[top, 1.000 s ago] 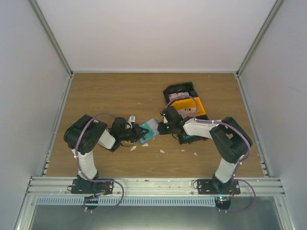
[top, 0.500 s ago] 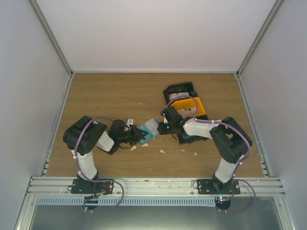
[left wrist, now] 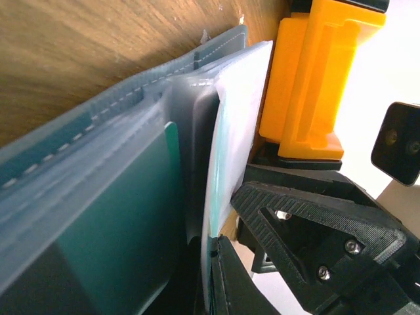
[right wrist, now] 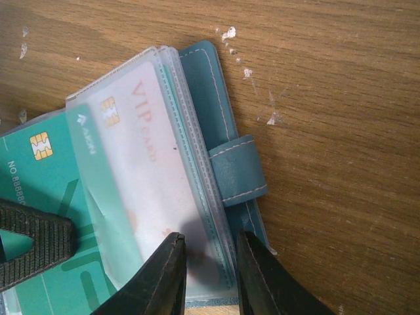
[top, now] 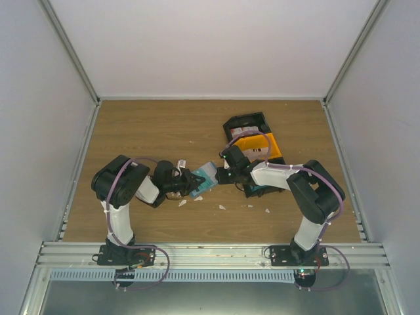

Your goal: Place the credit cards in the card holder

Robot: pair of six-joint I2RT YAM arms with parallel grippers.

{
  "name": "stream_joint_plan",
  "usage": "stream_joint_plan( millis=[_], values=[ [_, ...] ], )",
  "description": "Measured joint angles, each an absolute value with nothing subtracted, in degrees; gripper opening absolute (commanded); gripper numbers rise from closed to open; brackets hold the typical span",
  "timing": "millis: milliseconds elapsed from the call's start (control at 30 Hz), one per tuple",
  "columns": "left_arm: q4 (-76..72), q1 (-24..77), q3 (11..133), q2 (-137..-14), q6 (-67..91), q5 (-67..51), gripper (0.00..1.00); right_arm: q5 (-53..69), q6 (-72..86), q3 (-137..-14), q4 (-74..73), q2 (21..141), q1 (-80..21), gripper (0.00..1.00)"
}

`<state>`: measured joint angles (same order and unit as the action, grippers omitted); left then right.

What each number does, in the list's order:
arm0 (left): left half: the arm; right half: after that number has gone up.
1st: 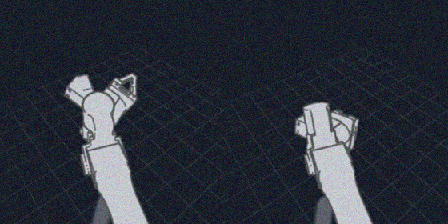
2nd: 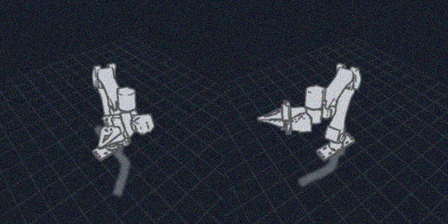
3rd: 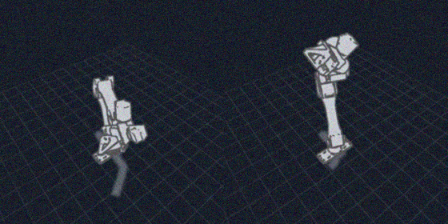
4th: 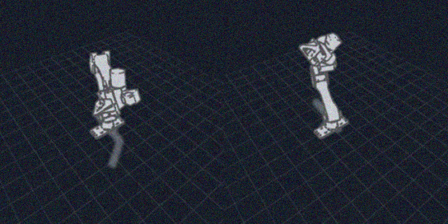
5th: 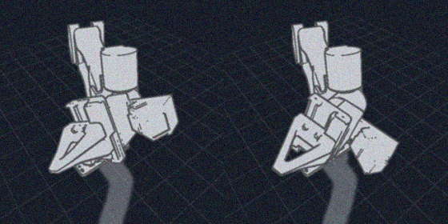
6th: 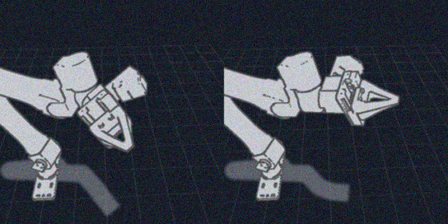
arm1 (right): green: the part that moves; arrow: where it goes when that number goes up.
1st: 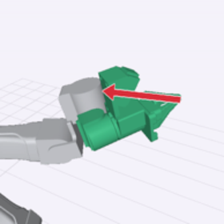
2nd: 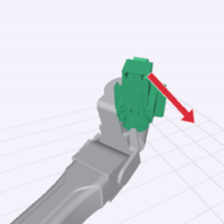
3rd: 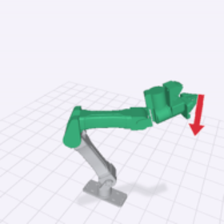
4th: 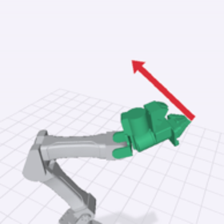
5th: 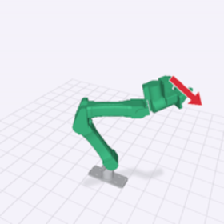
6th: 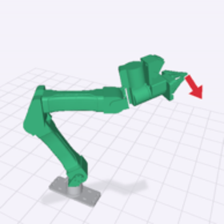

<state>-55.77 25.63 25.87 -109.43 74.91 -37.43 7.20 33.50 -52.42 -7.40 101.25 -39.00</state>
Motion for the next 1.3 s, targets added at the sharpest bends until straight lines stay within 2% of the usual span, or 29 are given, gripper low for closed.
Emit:
stream_joint_plan(
  millis=[200,333,633,833,1133,1300],
  values=[
    [-56.62,25.63,26.17,-110.10,74.67,-37.67,0.00,7.20,33.50,-52.42,-7.38,101.25,-39.00,0.22],
    [-56.25,25.61,27.20,-110.72,73.60,-38.39,0.04,7.14,33.50,-52.40,-7.40,101.23,-39.00,0.22],
    [-52.01,25.76,29.30,-110.52,68.03,-38.98,0.25,6.57,33.50,-51.59,-6.74,100.68,-39.00,0.23],
    [-46.33,26.50,29.45,-106.61,63.77,-38.65,0.47,6.61,33.50,-51.31,-6.57,100.44,-39.11,0.23],
    [-38.15,26.94,28.69,-100.60,60.80,-38.02,0.60,7.40,33.50,-51.16,-6.55,100.38,-39.27,0.23],
    [-32.03,27.14,28.69,-96.82,59.33,-36.40,0.63,7.66,33.50,-50.96,-6.44,100.22,-39.27,0.23]
  ],
)
